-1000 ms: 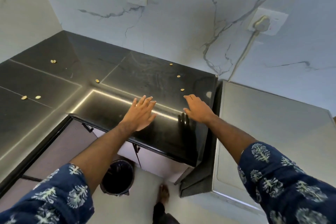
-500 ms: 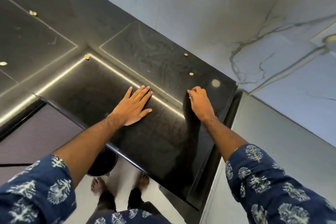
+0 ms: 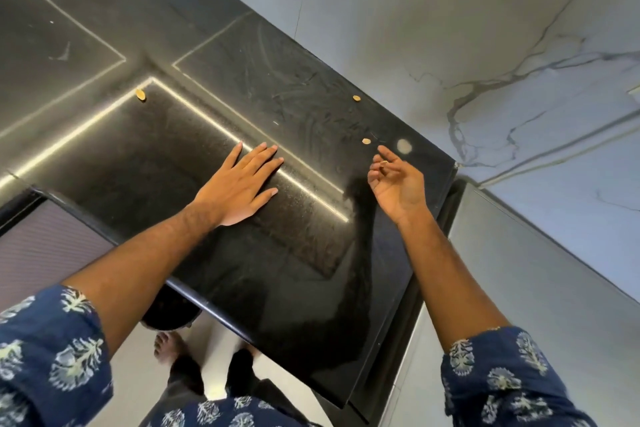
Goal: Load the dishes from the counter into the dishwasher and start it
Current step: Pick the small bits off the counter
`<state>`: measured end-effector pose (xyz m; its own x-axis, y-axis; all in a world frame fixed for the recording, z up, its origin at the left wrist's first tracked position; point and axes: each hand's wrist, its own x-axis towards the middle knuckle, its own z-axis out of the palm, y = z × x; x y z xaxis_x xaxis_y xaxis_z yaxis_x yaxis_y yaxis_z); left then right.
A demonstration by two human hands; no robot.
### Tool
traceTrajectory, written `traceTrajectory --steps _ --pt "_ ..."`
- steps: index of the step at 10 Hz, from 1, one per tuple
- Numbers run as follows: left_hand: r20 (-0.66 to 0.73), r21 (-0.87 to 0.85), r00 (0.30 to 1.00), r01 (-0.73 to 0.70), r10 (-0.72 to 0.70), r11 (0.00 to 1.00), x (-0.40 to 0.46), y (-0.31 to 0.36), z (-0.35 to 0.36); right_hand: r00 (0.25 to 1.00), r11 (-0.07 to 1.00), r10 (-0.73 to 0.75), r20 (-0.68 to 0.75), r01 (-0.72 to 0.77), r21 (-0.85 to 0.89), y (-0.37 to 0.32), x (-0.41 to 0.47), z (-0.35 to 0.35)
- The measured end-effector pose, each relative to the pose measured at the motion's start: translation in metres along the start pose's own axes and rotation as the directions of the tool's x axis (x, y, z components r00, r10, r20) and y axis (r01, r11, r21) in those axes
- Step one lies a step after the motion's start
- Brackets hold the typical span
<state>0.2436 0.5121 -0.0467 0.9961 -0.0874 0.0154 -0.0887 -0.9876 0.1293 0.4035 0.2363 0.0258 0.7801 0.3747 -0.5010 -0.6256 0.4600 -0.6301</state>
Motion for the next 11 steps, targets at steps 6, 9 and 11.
traceTrajectory --steps 6,9,11 --pt "-0.007 -0.071 1.0 0.015 -0.015 0.997 0.002 -0.002 -0.003 0.881 -0.434 -0.222 0.418 0.295 -0.851 -0.035 0.092 0.003" --pt "0.006 -0.068 1.0 0.019 -0.018 0.998 0.002 -0.002 -0.004 0.918 -0.563 0.167 0.36 0.388 -0.73 -0.037 0.095 0.015" --pt "0.008 -0.078 1.0 0.022 -0.022 0.997 0.001 -0.002 -0.005 0.964 -0.109 -0.131 0.229 0.216 -0.97 -0.029 0.08 0.02"
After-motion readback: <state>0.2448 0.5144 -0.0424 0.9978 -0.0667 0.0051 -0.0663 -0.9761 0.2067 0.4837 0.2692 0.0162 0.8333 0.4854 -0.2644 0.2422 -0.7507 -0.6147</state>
